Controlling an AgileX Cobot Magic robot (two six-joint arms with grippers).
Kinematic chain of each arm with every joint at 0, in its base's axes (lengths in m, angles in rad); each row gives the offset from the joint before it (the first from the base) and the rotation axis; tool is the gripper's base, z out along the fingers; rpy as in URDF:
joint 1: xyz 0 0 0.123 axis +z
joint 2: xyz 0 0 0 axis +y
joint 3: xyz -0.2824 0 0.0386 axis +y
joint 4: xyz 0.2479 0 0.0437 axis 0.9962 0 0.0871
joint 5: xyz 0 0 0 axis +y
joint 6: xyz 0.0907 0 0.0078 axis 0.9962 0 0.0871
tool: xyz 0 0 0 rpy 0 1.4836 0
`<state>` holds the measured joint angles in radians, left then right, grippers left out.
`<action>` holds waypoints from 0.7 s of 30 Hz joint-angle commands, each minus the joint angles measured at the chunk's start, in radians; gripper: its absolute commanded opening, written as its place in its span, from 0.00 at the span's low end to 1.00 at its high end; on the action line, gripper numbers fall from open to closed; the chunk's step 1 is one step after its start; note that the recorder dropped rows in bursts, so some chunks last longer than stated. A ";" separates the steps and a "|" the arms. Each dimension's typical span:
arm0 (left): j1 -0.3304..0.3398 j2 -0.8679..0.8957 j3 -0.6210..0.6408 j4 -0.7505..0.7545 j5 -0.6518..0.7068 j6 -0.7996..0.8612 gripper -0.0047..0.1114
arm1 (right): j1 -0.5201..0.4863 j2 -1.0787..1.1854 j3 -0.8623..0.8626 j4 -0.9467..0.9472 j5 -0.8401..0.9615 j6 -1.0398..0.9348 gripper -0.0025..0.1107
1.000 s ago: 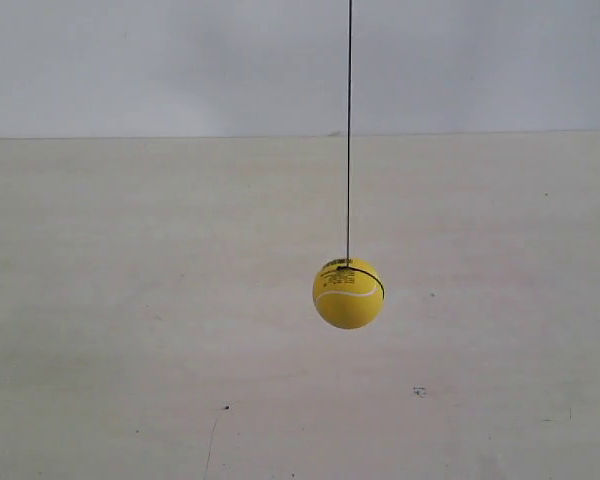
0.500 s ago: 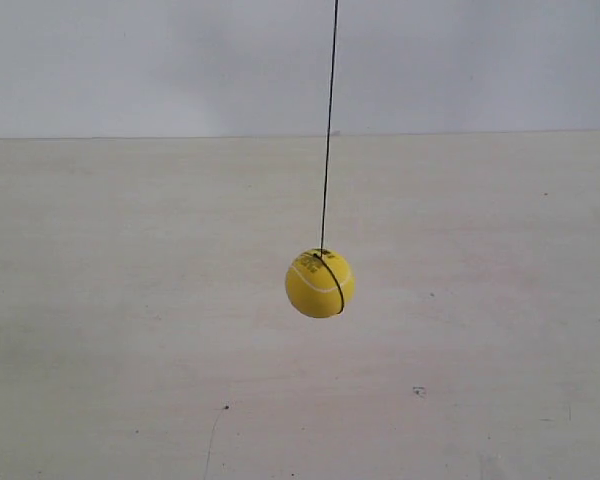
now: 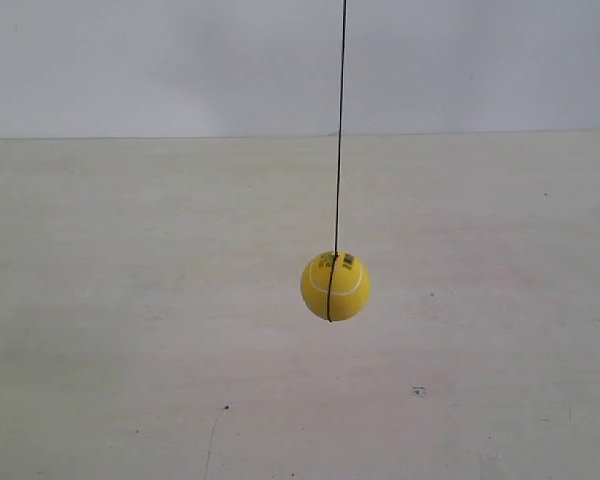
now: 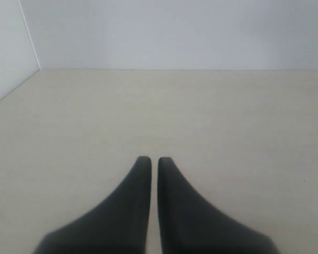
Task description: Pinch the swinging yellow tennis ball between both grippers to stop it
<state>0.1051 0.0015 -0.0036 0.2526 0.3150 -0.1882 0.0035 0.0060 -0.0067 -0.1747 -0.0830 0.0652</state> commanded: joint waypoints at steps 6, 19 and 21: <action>0.004 -0.002 0.004 -0.001 0.001 0.003 0.08 | -0.006 -0.006 0.007 0.015 0.288 -0.065 0.02; 0.004 -0.002 0.004 -0.001 0.001 0.003 0.08 | -0.006 -0.006 0.007 0.031 0.412 -0.052 0.02; 0.004 -0.002 0.004 -0.001 0.001 0.003 0.08 | -0.004 -0.006 0.007 0.031 0.412 -0.014 0.02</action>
<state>0.1051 0.0015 -0.0036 0.2526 0.3150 -0.1882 0.0000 0.0060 -0.0003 -0.1463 0.3294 0.0163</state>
